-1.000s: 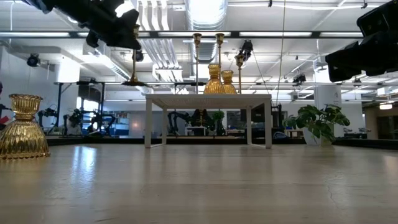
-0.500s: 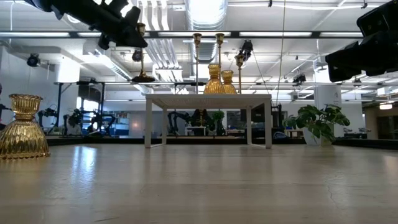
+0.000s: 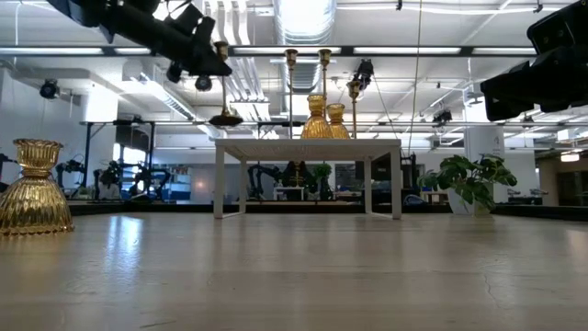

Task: Pick & Place candle stick holders
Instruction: Put the small golden candle holder on the shelf

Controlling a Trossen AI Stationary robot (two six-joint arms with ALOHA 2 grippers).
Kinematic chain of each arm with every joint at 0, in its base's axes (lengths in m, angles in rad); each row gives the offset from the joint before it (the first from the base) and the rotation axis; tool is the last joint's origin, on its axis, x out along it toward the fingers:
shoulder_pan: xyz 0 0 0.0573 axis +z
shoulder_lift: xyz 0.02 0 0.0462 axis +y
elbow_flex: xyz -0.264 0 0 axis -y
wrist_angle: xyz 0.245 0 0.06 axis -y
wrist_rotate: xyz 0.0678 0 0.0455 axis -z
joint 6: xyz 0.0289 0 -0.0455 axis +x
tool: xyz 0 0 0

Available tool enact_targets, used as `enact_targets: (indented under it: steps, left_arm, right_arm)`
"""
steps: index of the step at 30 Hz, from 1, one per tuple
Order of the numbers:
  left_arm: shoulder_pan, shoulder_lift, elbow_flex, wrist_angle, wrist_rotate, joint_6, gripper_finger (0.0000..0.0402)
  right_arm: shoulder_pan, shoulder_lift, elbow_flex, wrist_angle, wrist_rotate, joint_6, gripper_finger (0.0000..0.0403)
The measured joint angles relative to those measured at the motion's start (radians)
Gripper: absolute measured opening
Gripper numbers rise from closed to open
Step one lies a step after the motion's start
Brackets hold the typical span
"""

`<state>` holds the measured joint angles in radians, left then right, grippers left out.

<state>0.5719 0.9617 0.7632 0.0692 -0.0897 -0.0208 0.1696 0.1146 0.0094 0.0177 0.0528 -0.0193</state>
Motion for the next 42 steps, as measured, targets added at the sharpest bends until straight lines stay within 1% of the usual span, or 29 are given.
enact_targets:
  steps: [2, 11, 19, 24, 29, 36, 42]
  left_arm:
    - [0.015, 0.040, 0.027, -0.001, 0.028, 0.014, 0.0032]
    - [0.033, 0.205, 0.154, -0.003, 0.054, 0.089, 0.0032]
    - [0.068, 0.307, 0.239, -0.001, 0.076, 0.115, 0.0032]
    - [0.093, 0.330, 0.242, 0.038, 0.100, 0.115, 0.0032]
    - [0.116, 0.344, 0.239, 0.040, 0.110, 0.123, 0.0032]
    - [0.147, 0.380, 0.236, 0.087, 0.183, 0.127, 0.0032]
    - [0.161, 0.406, 0.236, 0.104, 0.208, 0.140, 0.0032]
  right_arm:
    - [0.000, 0.000, 0.000, 0.000, 0.000, 0.000, 0.0008]
    - [0.000, 0.000, 0.000, 0.000, 0.000, 0.000, 0.0008]
    - [0.000, 0.000, 0.000, 0.000, 0.000, 0.000, 0.0008]
    - [0.000, 0.000, 0.000, 0.000, 0.000, 0.000, 0.0008]
    - [0.000, 0.000, 0.000, 0.000, 0.000, 0.000, 0.0008]
    - [0.000, 0.000, 0.000, 0.000, 0.000, 0.000, 0.0008]
    - [0.000, 0.000, 0.000, 0.000, 0.000, 0.000, 0.0008]
